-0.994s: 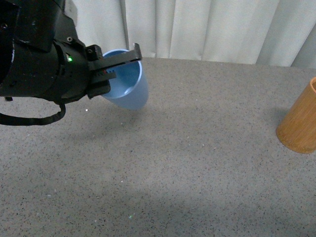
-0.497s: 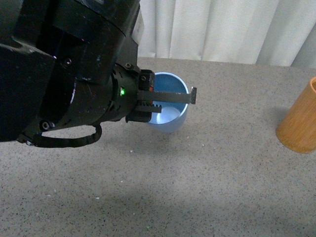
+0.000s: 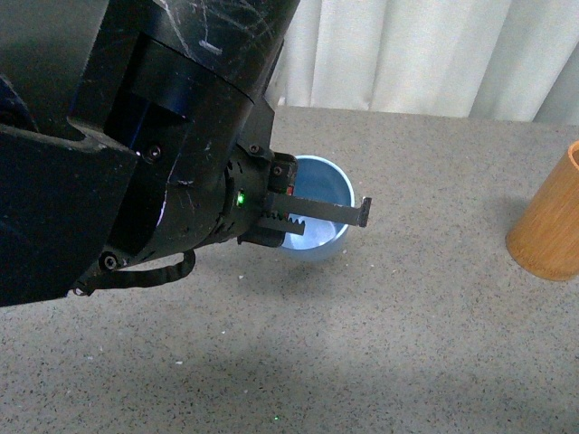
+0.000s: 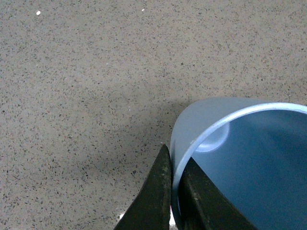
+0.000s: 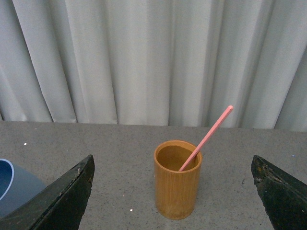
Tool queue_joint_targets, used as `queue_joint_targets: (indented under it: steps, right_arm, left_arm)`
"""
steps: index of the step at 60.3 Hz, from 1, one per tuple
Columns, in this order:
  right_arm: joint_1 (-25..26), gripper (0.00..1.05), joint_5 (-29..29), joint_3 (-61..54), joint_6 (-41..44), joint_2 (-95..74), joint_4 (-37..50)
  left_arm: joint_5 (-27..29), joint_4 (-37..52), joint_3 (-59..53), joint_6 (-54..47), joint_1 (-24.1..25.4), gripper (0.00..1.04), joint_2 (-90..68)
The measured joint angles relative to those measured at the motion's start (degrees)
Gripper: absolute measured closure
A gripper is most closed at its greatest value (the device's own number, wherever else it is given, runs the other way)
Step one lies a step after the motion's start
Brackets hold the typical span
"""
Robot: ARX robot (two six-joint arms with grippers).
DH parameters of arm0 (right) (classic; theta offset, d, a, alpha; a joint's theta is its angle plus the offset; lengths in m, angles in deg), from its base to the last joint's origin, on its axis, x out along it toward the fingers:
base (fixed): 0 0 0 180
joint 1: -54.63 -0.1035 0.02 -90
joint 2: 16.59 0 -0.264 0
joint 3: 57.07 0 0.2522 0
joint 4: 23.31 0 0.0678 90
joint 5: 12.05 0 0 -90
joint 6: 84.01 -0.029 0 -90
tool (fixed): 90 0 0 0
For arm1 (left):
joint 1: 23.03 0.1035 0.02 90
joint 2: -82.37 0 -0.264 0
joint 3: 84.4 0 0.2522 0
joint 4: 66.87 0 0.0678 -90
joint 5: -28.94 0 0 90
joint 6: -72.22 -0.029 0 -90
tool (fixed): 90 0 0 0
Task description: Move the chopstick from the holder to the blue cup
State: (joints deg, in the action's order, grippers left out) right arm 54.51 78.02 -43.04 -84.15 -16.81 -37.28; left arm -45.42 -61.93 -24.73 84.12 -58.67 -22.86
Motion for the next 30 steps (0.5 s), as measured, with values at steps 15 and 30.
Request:
queue_joint_targets:
  steps: [15,30]
  right_arm:
    - [0.0,0.10,0.0,0.0,0.0,0.0,0.0]
    - [0.0,0.10,0.0,0.0,0.0,0.0,0.0]
  left_arm:
    - [0.7,-0.4,-0.1,-2.7,-0.7,1.01,-0.8]
    - [1.1,-0.4,-0.3,-4.0,-0.8,1.01,-1.6]
